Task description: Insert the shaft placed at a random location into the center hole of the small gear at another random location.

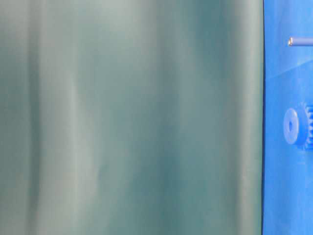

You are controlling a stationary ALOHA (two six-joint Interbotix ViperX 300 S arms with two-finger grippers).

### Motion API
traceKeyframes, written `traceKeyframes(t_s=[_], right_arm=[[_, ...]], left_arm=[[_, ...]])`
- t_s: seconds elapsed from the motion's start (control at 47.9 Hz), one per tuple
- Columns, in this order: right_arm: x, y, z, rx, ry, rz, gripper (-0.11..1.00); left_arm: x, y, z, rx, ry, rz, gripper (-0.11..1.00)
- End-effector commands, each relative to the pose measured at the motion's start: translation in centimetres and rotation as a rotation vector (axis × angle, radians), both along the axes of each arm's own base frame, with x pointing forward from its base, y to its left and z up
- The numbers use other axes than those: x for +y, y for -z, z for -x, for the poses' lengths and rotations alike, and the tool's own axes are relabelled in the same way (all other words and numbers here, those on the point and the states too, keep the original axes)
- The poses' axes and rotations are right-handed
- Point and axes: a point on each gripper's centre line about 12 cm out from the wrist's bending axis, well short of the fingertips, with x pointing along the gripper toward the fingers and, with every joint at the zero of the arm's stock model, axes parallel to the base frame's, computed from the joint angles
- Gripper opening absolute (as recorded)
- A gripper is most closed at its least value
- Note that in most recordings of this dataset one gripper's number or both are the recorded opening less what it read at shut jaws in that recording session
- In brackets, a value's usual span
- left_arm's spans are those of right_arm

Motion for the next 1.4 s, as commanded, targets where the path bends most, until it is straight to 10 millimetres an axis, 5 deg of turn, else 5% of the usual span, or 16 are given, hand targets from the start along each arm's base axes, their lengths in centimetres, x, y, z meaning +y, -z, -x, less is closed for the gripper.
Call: traceKeyframes(t_s=[0.0, 0.334, 0.564, 0.689, 0.982, 1.107, 1.379], right_arm=[[0.0, -0.3, -0.3, 0.000, -0.001, 0.000, 0.00], [-0.2, 0.5, -1.2, 0.058, 0.007, -0.009, -0.06], [-1.9, 2.9, -2.5, 0.130, 0.089, -0.040, -0.03], [-3.1, 4.6, -3.6, 0.175, 0.137, -0.052, 0.11], [-5.2, 10.0, -6.3, 0.299, 0.212, -0.073, 0.88], [-5.7, 12.5, -7.5, 0.338, 0.225, -0.077, 0.80], [-7.4, 17.5, -9.0, 0.429, 0.313, -0.133, 0.81]], left_arm=[[0.0, -0.1, -0.1, 0.009, 0.002, 0.000, 0.00], [0.0, 0.1, 0.1, 0.023, 0.001, 0.008, 0.00], [0.0, -0.1, 0.3, 0.011, 0.001, 0.008, 0.00], [0.0, -0.2, 0.4, 0.008, 0.001, 0.008, 0.00], [0.0, -0.1, 0.4, 0.008, 0.003, 0.009, 0.00], [0.0, -0.1, 0.5, 0.006, 0.003, 0.009, 0.00], [0.0, -0.1, 0.6, 0.006, 0.003, 0.009, 0.00]])
